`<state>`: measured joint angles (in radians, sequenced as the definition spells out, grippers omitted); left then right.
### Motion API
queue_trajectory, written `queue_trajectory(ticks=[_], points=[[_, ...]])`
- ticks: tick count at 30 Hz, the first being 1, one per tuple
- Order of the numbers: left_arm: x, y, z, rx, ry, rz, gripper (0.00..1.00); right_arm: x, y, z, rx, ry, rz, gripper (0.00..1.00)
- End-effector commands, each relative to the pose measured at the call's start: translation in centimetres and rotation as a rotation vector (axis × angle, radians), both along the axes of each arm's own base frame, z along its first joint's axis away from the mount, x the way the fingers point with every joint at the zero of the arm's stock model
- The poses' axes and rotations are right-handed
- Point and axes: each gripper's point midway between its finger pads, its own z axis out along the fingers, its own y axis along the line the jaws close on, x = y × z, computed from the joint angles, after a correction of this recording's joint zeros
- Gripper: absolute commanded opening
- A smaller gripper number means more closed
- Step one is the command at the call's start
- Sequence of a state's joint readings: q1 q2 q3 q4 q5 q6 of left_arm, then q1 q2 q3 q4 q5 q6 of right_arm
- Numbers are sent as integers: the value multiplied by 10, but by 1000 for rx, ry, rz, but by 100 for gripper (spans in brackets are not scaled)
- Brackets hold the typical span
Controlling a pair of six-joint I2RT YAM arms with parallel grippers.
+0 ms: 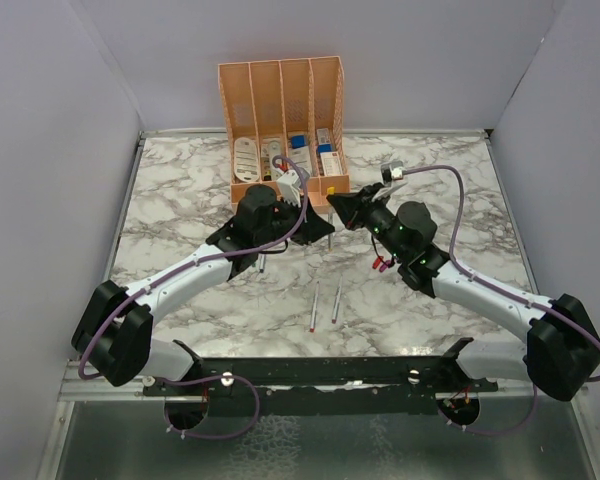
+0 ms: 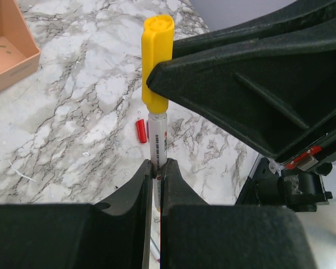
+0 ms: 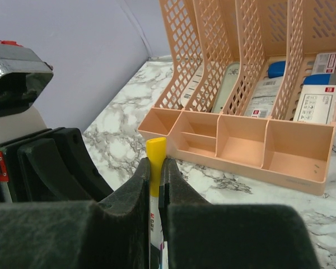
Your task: Insert the pens into the pen caps
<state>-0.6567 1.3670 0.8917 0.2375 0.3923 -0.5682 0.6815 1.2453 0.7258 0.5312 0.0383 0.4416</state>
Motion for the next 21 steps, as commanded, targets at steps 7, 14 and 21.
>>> queue_trajectory(ticks=[7,14,21], points=[[23,10,29,-27,-87,125,0,-17,18,-46,-116,169,117,1],[39,26,40,4,-146,246,0,-23,29,-79,-198,274,153,1],[54,41,56,8,-215,347,0,-37,46,-101,-286,308,186,1]])
